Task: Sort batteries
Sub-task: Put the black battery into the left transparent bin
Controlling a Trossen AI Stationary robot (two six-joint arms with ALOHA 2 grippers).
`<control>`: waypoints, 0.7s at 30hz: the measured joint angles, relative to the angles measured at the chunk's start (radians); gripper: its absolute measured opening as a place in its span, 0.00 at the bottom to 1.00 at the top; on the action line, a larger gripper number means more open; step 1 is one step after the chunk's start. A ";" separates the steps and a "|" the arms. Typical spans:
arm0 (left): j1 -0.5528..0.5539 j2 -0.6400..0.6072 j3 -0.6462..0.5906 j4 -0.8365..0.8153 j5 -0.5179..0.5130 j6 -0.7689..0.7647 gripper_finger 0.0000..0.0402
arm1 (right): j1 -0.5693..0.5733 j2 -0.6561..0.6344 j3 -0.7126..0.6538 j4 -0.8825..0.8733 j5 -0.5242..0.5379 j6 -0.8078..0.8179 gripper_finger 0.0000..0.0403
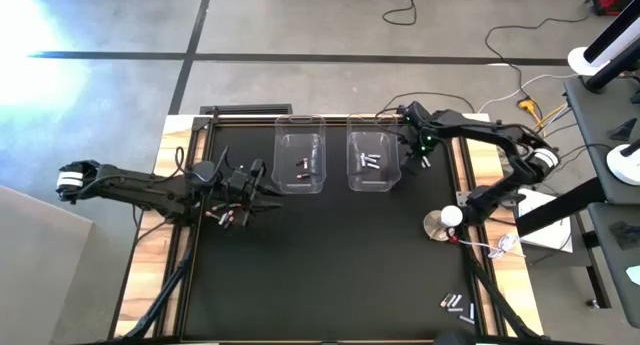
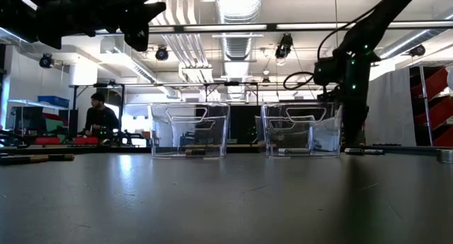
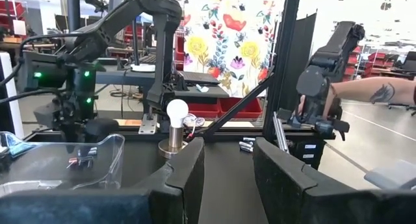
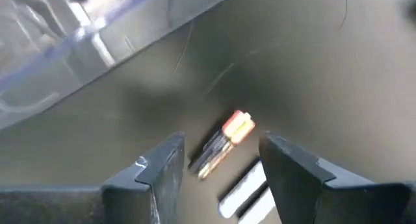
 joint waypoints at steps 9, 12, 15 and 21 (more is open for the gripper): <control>0.000 0.000 0.000 -0.002 0.000 0.000 0.28 | 0.000 0.083 0.000 0.016 -0.002 -0.068 0.47; 0.000 0.000 0.000 -0.004 0.000 0.000 0.28 | 0.000 0.108 -0.001 0.018 0.002 -0.089 0.44; 0.000 0.000 0.000 -0.005 0.000 0.000 0.28 | 0.000 0.125 0.002 0.021 0.002 -0.106 0.40; 0.000 0.000 0.000 -0.005 0.000 0.000 0.28 | -0.001 0.135 -0.002 0.024 0.005 -0.119 0.29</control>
